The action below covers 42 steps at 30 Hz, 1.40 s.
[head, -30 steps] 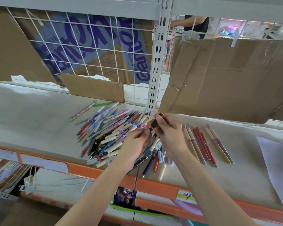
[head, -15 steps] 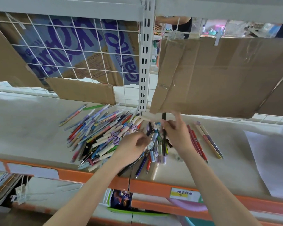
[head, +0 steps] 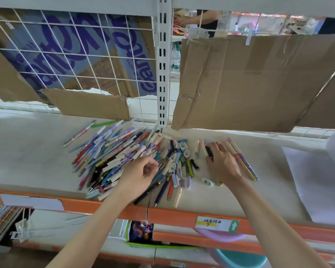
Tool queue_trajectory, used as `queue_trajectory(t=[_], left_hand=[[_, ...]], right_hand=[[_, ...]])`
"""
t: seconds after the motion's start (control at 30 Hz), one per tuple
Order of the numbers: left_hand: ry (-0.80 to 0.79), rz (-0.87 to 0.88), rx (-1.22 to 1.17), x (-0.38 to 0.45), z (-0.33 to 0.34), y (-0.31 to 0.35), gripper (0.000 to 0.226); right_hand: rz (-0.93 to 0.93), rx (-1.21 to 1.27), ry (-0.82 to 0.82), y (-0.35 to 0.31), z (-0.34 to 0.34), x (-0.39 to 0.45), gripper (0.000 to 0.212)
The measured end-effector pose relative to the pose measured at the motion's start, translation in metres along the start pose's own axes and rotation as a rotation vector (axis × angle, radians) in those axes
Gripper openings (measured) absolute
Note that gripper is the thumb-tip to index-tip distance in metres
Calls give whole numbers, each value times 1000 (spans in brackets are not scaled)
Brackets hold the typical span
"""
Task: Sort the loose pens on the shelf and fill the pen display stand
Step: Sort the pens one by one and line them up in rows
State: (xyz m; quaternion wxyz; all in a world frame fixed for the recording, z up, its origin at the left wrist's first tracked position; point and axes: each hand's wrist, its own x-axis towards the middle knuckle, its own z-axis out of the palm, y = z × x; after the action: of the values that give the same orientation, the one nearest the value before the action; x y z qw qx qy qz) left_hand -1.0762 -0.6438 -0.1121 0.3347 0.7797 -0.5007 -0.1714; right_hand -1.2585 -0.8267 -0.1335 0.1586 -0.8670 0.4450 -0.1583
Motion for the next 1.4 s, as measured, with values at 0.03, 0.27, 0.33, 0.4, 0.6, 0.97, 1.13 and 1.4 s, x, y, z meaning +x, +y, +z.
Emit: queue_trajectory(t=[0.03,0.27,0.33,0.4,0.6,0.97,1.13,1.4], left_hand=[[-2,0,0,0,1,1,8],[-15,11,7,1,6,3,8],[-12,2,-2,1,6,2,7],[-8,-8,-9,0,5,1,8],[9,4,-8,-6,1,-4,8],[-11,98,79,-9,8,4,10],[-29,96,90,-7,10,7,11],[4,77,121,-7,8,4,11]], right_hand=[[-19,0,15,1,1,-1,35],[-122,-110,135,1,8,-5,19],[-42,-222,114,5,12,-4,20],[2,-204,65,9,13,-4,24],[31,-200,17,22,6,-2,30],[127,-201,71,48,-10,-9,33],[134,-242,60,49,-10,-10,36],[163,-260,75,36,-9,-14,38]])
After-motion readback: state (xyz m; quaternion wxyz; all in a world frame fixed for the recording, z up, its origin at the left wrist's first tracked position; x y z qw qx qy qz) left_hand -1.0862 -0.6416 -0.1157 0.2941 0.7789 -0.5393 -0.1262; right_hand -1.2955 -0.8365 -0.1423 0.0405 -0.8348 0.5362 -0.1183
